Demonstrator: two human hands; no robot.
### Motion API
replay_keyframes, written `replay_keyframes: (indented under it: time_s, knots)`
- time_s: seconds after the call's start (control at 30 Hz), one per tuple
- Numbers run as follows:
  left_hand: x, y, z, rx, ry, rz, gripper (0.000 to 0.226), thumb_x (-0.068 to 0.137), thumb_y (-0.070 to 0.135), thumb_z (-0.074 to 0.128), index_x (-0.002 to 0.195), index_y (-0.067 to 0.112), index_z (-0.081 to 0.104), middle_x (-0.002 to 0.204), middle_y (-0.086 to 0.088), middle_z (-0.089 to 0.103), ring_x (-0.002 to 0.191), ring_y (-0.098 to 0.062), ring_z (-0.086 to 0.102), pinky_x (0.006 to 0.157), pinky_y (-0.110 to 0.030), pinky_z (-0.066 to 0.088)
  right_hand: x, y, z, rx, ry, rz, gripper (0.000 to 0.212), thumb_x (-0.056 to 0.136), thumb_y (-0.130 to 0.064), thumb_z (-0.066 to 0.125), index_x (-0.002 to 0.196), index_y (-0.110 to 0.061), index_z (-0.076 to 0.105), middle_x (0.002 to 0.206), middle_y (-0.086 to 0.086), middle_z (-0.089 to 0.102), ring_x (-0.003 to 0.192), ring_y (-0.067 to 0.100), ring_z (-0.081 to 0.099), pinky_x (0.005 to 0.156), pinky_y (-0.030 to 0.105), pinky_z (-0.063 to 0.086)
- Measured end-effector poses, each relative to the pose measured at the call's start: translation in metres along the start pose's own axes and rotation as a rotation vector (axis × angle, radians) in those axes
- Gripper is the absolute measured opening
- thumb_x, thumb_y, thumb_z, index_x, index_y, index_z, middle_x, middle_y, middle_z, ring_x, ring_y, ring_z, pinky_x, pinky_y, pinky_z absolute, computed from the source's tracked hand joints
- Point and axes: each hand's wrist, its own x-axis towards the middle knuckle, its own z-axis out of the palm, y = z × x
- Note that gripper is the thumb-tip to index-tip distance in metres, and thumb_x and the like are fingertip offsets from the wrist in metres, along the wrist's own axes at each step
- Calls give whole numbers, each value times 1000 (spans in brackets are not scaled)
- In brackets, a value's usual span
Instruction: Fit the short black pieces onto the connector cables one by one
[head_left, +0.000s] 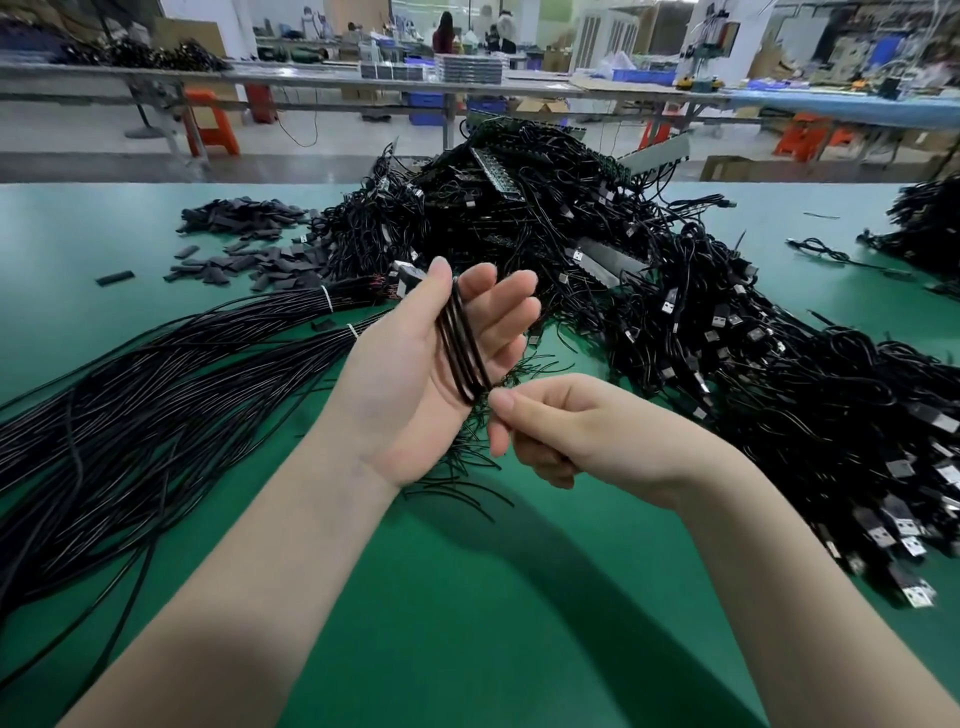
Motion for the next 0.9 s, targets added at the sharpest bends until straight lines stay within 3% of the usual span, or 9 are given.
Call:
replay_keyframes:
  time_s: [0.17,0.23,0.37,0.47,0.57,0.63,0.77,0.83,0.9]
  knots:
    - [3,5,-6,68,47,60,34,105,36,35,78,22,50,56,13,50,48,-3,49,46,-16,39,-3,-1,-2,-258,-8,78,21,94,-42,54,103,-29,69,81,-7,67,70,14,62,72,27,51]
    - [4,3,-9,129,39,54,34,105,37,35,78,22,49,55,12,48,49,-4,47,47,-16,41,0,-2,-2,-174,70,14,45,84,-49,64,125,-33,57,100,-11,71,86,12,67,81,27,51]
    - [1,-11,-6,222,-50,4,30,95,39,45,75,18,55,61,6,58,58,-9,59,57,-20,52,8,-5,13,19,245,-231,15,80,-31,72,90,-29,61,77,-13,54,73,10,51,77,28,46]
    - [0,-14,-5,175,-120,-58,26,83,43,51,74,19,56,67,4,64,64,-9,64,65,-21,55,10,-4,19,-44,309,-199,39,83,-27,75,98,2,55,85,2,52,81,13,48,85,52,51]
    - [1,-11,-10,288,-154,-105,27,85,44,49,75,19,55,68,3,63,66,-9,63,66,-23,54,11,-4,19,-176,351,-186,33,85,-29,72,80,-7,49,75,-3,50,72,15,48,74,43,50]
    - [1,-11,-13,385,-147,-110,29,87,45,48,74,20,56,69,2,61,68,-11,61,71,-29,47,14,0,19,-206,391,-149,36,85,-31,71,78,-6,46,76,8,58,77,32,59,80,45,52]
    - [3,-8,-19,820,30,-8,46,99,44,45,62,29,68,71,5,66,67,-10,59,61,-20,48,15,5,13,-411,386,-76,31,93,-37,58,95,-7,51,89,14,63,83,32,62,76,47,51]
    - [5,-7,-23,1089,135,11,47,98,50,43,67,31,73,76,-2,71,64,-11,59,64,-30,52,18,10,15,-553,371,-24,25,98,-38,47,92,-13,44,83,7,58,74,27,57,66,40,47]
    - [6,-12,-24,1293,193,12,55,96,57,40,89,15,74,87,-16,72,61,-19,60,75,-43,52,26,17,20,-654,377,14,22,100,-31,37,97,-10,44,83,9,56,70,29,51,65,39,45]
